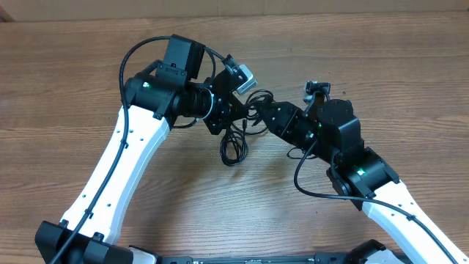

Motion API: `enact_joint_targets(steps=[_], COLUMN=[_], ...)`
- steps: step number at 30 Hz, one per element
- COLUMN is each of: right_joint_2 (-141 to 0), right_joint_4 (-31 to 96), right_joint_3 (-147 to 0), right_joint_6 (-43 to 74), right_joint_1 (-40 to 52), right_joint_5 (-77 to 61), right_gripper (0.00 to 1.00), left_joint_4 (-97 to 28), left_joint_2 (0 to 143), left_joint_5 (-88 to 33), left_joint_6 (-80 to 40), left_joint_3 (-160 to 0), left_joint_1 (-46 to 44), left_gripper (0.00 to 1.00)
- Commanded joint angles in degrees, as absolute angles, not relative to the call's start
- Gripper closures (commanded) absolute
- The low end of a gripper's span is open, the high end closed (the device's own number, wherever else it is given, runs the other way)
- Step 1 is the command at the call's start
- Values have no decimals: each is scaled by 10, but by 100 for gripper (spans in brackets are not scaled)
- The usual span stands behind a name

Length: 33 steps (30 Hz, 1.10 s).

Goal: Untangle cables

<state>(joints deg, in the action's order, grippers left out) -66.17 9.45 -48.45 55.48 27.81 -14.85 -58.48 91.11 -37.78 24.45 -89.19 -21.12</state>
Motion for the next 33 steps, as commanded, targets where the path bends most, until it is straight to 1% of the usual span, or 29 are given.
enact_joint_targets(steps=[1,13,27,28,30,33], right_joint_2=[-661,-673,-695,-695,-695,-695], right_joint_4=[93,100,108,107,104,103], right_joint_3=[-495,-495,-495,-495,-495,-495], right_joint_6=[558,560,559,559,559,557], right_joint_1=[276,276,276,276,276,276], right_joint_5=[-112,-112,-112,-111,-109,-100], right_gripper=[61,62,62,62,67,68], left_joint_4=[-585,-575,-570,-570,-570,-570], left_joint_2=[908,908,908,908,908,908], left_joint_5=[-418,-418,-436,-436,-436,-435], left_joint_6=[258,258,257,257,257,257], left_joint_3=[-901,-901,-901,-901,-901,-901], left_joint_1=[-224,-276,-283,-283,-286,-292], left_gripper=[96,96,96,96,96,96])
